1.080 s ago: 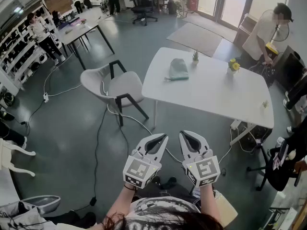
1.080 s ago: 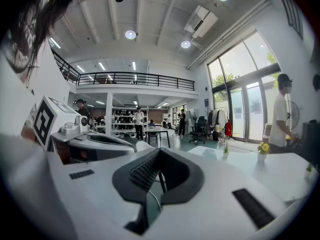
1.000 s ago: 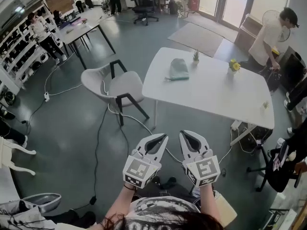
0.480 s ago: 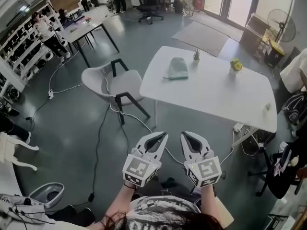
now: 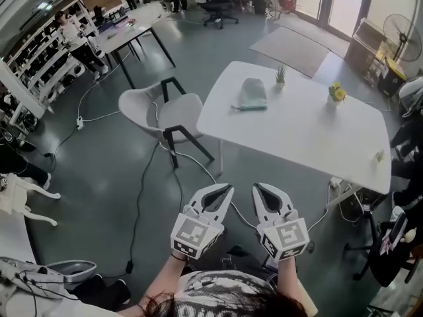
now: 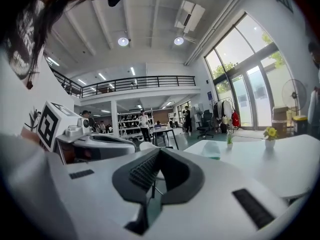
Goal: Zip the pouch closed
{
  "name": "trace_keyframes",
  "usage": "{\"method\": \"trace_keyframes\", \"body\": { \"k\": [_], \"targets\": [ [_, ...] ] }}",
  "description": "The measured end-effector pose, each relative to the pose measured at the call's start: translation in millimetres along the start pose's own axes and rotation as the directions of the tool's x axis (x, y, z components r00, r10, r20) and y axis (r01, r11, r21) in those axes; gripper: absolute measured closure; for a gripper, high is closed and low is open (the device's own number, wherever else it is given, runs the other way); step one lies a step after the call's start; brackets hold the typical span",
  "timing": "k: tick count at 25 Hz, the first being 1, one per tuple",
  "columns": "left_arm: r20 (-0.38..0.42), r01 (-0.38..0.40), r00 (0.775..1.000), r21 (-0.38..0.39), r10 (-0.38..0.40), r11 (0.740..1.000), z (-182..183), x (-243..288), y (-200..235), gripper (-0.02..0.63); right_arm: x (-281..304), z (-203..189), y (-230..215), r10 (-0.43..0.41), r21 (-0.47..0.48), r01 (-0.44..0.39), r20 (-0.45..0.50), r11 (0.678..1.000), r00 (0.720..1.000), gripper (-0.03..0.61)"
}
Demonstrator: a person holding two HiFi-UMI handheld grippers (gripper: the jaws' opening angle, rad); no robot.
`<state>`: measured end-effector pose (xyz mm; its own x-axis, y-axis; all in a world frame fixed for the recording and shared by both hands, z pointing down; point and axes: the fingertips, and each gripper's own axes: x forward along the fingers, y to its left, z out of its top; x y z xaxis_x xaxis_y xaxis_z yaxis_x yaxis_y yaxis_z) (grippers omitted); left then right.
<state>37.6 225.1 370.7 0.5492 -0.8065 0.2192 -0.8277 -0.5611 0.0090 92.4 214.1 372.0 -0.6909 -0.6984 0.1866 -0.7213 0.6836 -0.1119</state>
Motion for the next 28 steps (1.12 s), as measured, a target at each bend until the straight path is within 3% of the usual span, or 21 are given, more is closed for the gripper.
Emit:
{"method": "trace_keyframes", "body": {
  "k": [7, 19, 28],
  "targets": [
    [-0.013, -0.010, 1.000, 0.017, 0.010, 1.000, 1.8, 33.2, 37.9, 0.600, 39.2, 10.5, -22.0, 0.020, -0.002, -0.020, 0.006, 1.000, 1.000, 0.586],
    [-0.021, 0.079, 0.997, 0.018, -0.079, 0.997, 22.6, 129.2, 161.0, 0.600, 174.0, 27.1, -88.2, -0.061, 0.025, 0.062, -0.057, 0.998, 0.996, 0.586],
    [-0.047, 0.140, 0.989, -0.008, -0.140, 0.990, 11.6, 178.8, 237.8, 0.600, 257.1, 30.7, -120.4, -0.112, 0.037, 0.117, -0.117, 0.992, 0.987, 0.586]
  ]
}}
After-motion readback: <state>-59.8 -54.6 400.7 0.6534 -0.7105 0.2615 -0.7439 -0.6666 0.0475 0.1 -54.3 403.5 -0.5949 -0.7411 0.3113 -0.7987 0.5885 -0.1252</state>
